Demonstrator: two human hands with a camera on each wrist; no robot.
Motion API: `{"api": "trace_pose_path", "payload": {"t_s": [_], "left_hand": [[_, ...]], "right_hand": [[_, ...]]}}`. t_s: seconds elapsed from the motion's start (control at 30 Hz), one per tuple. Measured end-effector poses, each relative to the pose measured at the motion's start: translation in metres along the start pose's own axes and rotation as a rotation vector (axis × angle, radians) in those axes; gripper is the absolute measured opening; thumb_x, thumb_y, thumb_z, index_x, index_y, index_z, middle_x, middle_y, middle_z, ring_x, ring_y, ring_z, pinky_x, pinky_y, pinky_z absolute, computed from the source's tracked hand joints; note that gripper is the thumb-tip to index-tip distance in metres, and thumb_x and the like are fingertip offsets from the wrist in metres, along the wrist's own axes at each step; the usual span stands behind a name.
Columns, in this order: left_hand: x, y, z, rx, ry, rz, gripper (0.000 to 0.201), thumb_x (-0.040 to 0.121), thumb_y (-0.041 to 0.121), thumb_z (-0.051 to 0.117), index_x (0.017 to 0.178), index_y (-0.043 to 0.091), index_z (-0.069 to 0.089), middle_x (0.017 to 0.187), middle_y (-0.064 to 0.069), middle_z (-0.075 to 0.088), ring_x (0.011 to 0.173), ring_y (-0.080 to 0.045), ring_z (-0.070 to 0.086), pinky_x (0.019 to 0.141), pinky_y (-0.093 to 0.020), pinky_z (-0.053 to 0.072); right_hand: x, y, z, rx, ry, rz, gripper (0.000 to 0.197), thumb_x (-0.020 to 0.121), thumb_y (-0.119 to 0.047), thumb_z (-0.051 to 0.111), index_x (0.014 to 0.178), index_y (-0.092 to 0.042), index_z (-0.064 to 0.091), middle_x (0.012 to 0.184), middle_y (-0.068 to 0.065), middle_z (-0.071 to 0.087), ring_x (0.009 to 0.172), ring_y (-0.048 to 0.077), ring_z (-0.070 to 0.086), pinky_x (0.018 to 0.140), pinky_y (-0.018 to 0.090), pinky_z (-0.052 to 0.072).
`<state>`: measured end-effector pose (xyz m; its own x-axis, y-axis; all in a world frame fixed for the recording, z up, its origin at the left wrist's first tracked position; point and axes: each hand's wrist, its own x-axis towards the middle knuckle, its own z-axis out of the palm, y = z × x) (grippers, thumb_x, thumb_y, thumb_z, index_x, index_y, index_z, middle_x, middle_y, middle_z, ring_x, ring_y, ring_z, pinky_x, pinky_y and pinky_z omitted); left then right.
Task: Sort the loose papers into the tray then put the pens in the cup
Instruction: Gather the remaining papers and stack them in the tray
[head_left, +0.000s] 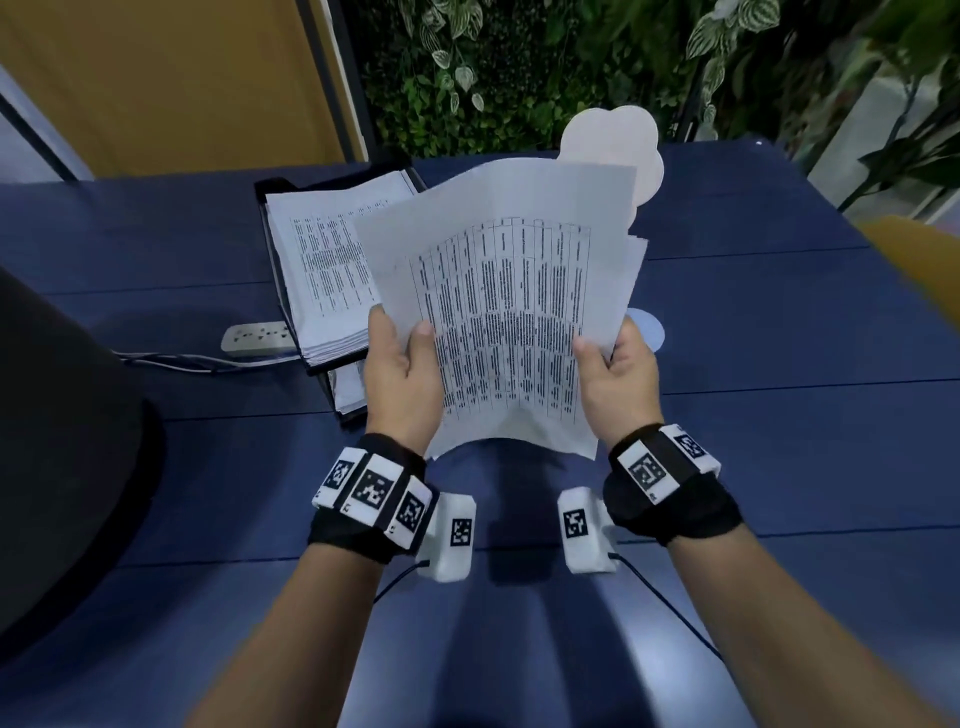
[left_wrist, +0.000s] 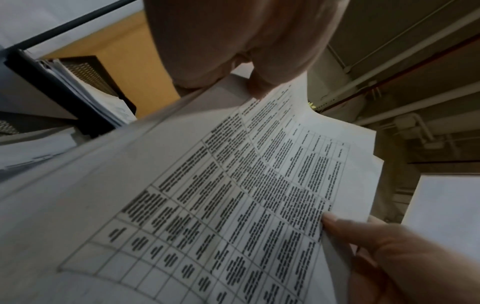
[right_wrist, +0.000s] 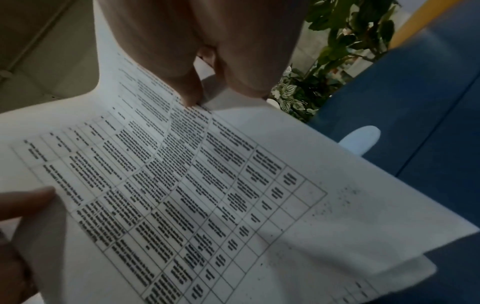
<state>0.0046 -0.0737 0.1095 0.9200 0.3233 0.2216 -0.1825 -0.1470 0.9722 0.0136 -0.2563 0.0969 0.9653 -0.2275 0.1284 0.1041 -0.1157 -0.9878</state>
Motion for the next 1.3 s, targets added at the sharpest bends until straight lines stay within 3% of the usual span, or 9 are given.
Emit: {"api": "trace_pose_path", "payload": {"t_s": [0.2,0.3,0.4,0.5,0.6,0.73,0.87,1.17,1.3], "left_hand": [[-0.002,-0.021,-0.007,-0.079,0.017,-0.110,0.033,0.087,0.009,0.058,0.112,0.026,0.044,0.120,-0.008,0.058,0.108,-0.015,0.059,0.098,-0.036,0.048],[0.001,-0.033,-0.008,-0.106,-0.049,-0.230,0.047,0.085,0.010,0.067,0.126,0.010,0.046,0.126,-0.009,0.060,0.116,-0.017,0.058,0.104,-0.040,0.044],[0.003,-0.034,-0.005,-0.143,-0.060,-0.254,0.033,0.088,0.001,0.062,0.118,0.011,0.055,0.111,-0.003,0.067,0.106,-0.015,0.064,0.099,-0.038,0.048],[0.007,-0.031,-0.007,-0.235,0.000,-0.234,0.029,0.091,0.000,0.057,0.116,0.014,0.055,0.110,0.002,0.067,0.104,-0.007,0.064,0.093,-0.024,0.048],[0.012,-0.028,-0.015,-0.403,0.065,-0.258,0.029,0.093,0.001,0.054,0.120,0.012,0.050,0.116,0.001,0.064,0.110,-0.009,0.061,0.097,-0.027,0.047],[0.018,-0.025,-0.021,-0.635,0.025,-0.276,0.029,0.097,0.004,0.047,0.119,0.024,0.045,0.115,0.007,0.061,0.106,-0.007,0.060,0.094,-0.035,0.051],[0.016,-0.030,-0.018,-0.828,-0.058,-0.343,0.036,0.096,0.008,0.047,0.124,0.029,0.052,0.128,-0.001,0.060,0.117,-0.022,0.059,0.083,-0.047,0.054],[0.024,-0.054,-0.049,-0.418,0.225,-0.325,0.036,0.086,-0.003,0.063,0.120,0.010,0.058,0.113,-0.009,0.067,0.106,-0.028,0.063,0.086,-0.042,0.053],[0.027,-0.060,-0.062,-0.223,0.081,-0.327,0.028,0.085,-0.004,0.064,0.104,0.017,0.063,0.099,-0.001,0.070,0.100,-0.026,0.063,0.085,-0.035,0.053]], "right_hand": [[0.003,0.013,-0.004,0.012,0.016,0.075,0.032,0.086,0.002,0.055,0.113,-0.014,0.047,0.107,0.001,0.064,0.095,0.011,0.063,0.087,0.029,0.051],[0.003,0.020,-0.007,-0.010,-0.058,0.127,0.030,0.085,0.007,0.047,0.108,-0.013,0.045,0.091,-0.007,0.060,0.078,0.004,0.057,0.071,0.020,0.047],[0.003,0.026,-0.006,-0.048,-0.086,0.153,0.023,0.087,0.006,0.044,0.102,-0.011,0.043,0.081,-0.011,0.053,0.067,0.000,0.049,0.055,0.006,0.041],[0.007,0.037,-0.011,-0.078,-0.053,0.197,0.015,0.085,-0.006,0.058,0.096,-0.015,0.053,0.083,-0.007,0.063,0.073,0.008,0.059,0.071,0.017,0.049],[0.009,0.046,-0.020,-0.066,-0.005,0.275,0.017,0.081,-0.015,0.071,0.072,-0.016,0.057,0.070,-0.002,0.061,0.061,0.004,0.056,0.065,0.020,0.047],[0.007,0.046,-0.023,0.445,0.028,0.427,0.015,0.088,-0.006,0.062,0.101,-0.011,0.060,0.096,0.008,0.069,0.084,0.023,0.066,0.078,0.036,0.055],[0.005,0.040,-0.012,0.669,-0.103,0.466,0.020,0.095,-0.008,0.049,0.108,-0.022,0.056,0.108,0.001,0.070,0.093,0.018,0.068,0.076,0.034,0.058],[0.024,0.039,-0.031,0.367,0.026,0.346,0.021,0.092,0.000,0.053,0.112,-0.005,0.056,0.116,0.013,0.066,0.110,0.031,0.062,0.100,0.052,0.045],[0.030,0.034,-0.040,0.297,0.016,0.246,0.023,0.091,0.003,0.052,0.097,-0.018,0.060,0.101,0.000,0.070,0.096,0.020,0.066,0.097,0.044,0.048]]}}
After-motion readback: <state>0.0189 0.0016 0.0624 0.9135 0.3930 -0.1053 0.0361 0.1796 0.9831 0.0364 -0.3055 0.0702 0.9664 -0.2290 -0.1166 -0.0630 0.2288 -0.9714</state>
